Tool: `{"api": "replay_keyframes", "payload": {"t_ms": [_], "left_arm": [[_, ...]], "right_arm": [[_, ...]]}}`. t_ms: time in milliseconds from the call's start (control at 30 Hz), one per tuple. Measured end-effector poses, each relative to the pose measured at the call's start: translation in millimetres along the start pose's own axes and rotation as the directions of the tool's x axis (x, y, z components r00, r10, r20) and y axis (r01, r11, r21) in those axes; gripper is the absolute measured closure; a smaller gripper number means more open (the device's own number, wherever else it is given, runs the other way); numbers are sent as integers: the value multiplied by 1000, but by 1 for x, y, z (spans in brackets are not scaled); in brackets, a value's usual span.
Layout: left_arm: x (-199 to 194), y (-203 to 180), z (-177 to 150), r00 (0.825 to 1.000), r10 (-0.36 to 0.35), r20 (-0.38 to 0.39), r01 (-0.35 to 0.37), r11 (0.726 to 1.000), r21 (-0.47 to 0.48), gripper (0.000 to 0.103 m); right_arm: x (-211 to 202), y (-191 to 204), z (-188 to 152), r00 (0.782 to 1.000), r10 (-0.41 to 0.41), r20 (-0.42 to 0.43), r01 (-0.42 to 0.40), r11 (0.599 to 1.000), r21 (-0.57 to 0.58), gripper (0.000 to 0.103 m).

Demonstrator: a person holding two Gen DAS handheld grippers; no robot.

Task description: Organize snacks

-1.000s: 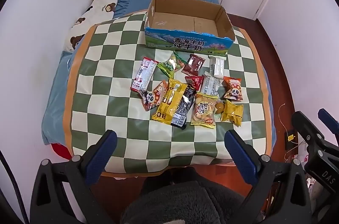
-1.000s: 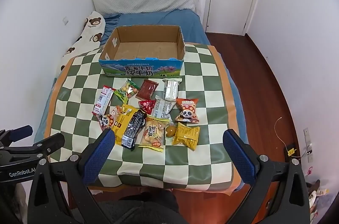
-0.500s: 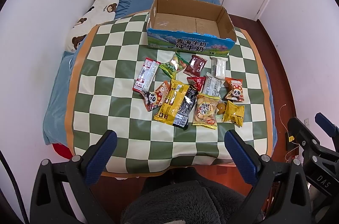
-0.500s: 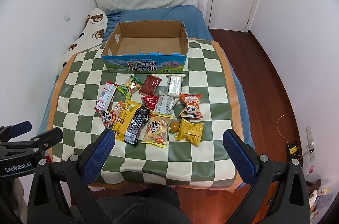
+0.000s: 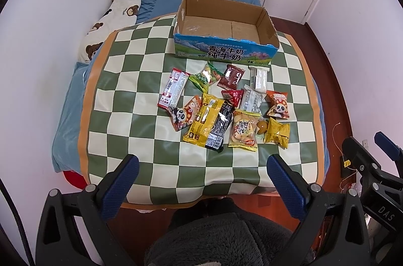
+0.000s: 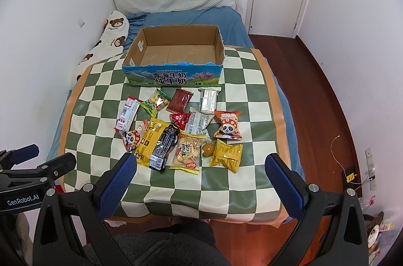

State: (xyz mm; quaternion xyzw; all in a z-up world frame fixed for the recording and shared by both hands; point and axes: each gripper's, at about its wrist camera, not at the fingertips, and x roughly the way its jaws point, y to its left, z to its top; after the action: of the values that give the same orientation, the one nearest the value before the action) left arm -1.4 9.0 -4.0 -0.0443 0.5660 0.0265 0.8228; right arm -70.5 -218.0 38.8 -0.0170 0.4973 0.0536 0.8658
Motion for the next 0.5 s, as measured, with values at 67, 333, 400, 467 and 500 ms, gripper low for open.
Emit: {"api": "replay_keyframes", "payload": {"t_ms": [67,333,400,467,500], "left_arm": [[0,1,1,1000,-2,-1,2,1000,2,0],[-8,-3,0,1000,0,4,0,1000,2,0],[-10,-5,0,1000,1,8,-1,1000,2,0],[-14,-11,-3,1000,4,17,-4,1000,5,0],[-15,-12,-3,1000,4,19,-4,1000,5,0]], "right_arm": [[0,-1,1,1000,1,-2,-1,1000,1,0],[-2,-2,1,1000,-2,3,2,1000,2,0],[-5,-2,1,1000,-2,7,2,1000,2,0],[-9,-6,2,1000,-1,11,1,1000,3,0],[-10,-7,2,1000,-1,12,1,1000,4,0]]}}
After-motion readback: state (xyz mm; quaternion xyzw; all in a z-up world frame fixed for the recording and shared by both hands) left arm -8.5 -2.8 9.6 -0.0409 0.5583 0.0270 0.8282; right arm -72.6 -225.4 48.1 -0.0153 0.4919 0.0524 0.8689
